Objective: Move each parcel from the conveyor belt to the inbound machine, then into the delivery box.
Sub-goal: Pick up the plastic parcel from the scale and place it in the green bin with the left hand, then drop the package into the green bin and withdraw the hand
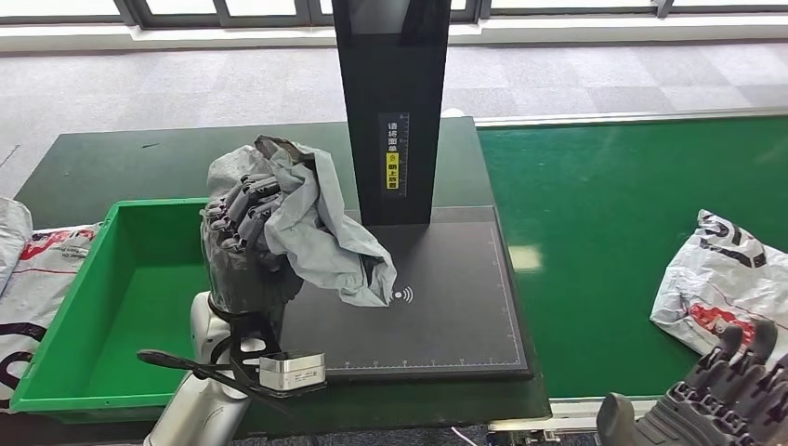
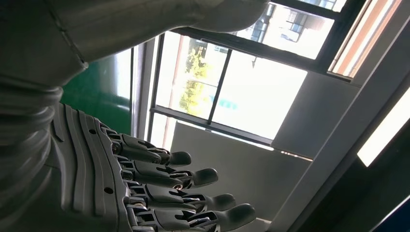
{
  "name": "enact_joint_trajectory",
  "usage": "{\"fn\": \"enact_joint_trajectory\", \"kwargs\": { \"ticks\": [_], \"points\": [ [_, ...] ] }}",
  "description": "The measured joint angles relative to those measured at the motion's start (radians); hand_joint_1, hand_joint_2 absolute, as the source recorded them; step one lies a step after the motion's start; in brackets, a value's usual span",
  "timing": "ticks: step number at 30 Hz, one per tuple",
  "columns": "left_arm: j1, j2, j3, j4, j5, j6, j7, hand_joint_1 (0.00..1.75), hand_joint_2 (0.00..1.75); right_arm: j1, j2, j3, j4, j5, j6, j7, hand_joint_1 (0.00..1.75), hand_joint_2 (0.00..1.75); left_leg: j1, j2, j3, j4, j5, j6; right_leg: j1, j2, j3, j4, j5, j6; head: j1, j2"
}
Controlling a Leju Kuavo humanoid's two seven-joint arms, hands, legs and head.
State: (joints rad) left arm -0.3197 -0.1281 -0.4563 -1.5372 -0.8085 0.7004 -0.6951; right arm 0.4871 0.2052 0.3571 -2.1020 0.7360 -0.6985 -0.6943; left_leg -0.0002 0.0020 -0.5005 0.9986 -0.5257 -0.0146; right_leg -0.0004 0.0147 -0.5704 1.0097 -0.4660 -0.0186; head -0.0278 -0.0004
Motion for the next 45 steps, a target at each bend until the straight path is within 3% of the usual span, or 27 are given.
{"fn": "enact_joint_trajectory", "kwargs": {
  "ticks": [4, 14, 18, 22, 29, 35, 39, 45],
  "points": [
    [0.018, -0.002, 0.027, -0.068, -0.001, 0.0, -0.004, 1.75, 1.75, 0.001, 0.0, 0.0, -0.006, 0.0, 0.0, 0.0, 0.0, 1.75, 0.0, 0.0, 0.0, 0.0, 0.0, 0.0, 0.0, 0.0, 0.0, 0.0, 0.0, 0.0, 0.0, 0.0],
    [0.022, -0.008, 0.041, -0.095, -0.001, 0.0, -0.005, 1.75, 1.75, 0.001, 0.0, 0.0, -0.01, -0.002, 0.0, 0.0, 0.0, 1.75, 0.0, 0.0, 0.0, 0.0, 0.0, 0.0, 0.0, 0.0, 0.0, 0.0, 0.0, 0.0, 0.0, 0.0],
    [0.018, -0.025, 0.083, -0.111, -0.043, 0.0, -0.005, 1.75, 1.75, 0.002, 0.001, 0.0, -0.017, 0.001, 0.0, 0.0, 0.0, 1.75, 0.0, 0.0, 0.0, 0.0, 0.0, 0.0, 0.0, 0.0, 0.0, 0.0, 0.0, 0.0, 0.0, 0.0],
    [-0.042, -0.062, 0.218, -0.017, -0.124, -0.001, 0.005, 1.75, 1.75, 0.005, 0.01, 0.0, -0.022, 0.013, 0.0, 0.0, 0.0, 1.75, 0.0, 0.0, 0.0, 0.0, 0.001, 0.0, 0.0, 0.0, 0.0, 0.0, 0.001, 0.0, 0.0, 0.0],
    [-0.178, -0.101, 0.548, 0.246, -0.354, -0.002, 0.005, 1.75, 1.75, 0.014, 0.022, 0.0, -0.022, 0.018, 0.0, -0.001, 0.0, 1.75, 0.0, 0.003, 0.001, 0.0, 0.003, -0.002, 0.002, 0.002, -0.001, 0.001, 0.003, -0.002, 0.0, 0.0],
    [-0.207, -0.108, 0.793, 0.391, -0.416, -0.002, 0.065, 1.75, 1.75, 0.009, 0.014, 0.008, -0.018, -0.007, 0.0, -0.001, 0.0, 1.75, 0.001, 0.003, 0.002, 0.0, 0.003, -0.002, 0.001, 0.003, -0.003, 0.001, 0.003, -0.002, 0.0, 0.0],
    [-0.199, -0.093, 0.862, 0.457, -0.394, -0.002, 0.101, 1.75, 1.75, 0.0, -0.002, 0.019, -0.011, -0.022, 0.0, -0.002, 0.0, 1.75, 0.001, 0.001, 0.003, 0.0, 0.003, -0.002, 0.001, 0.002, -0.004, 0.001, 0.003, -0.002, 0.0, 0.0],
    [-0.198, -0.074, 0.893, 0.512, -0.386, -0.002, 0.116, 1.75, 1.75, -0.007, -0.014, 0.026, -0.002, -0.017, 0.0, -0.003, 0.0, 1.75, 0.001, 0.0, 0.002, 0.0, 0.003, -0.002, 0.001, 0.001, -0.004, 0.001, 0.003, -0.002, 0.0, 0.0]
  ]
}}
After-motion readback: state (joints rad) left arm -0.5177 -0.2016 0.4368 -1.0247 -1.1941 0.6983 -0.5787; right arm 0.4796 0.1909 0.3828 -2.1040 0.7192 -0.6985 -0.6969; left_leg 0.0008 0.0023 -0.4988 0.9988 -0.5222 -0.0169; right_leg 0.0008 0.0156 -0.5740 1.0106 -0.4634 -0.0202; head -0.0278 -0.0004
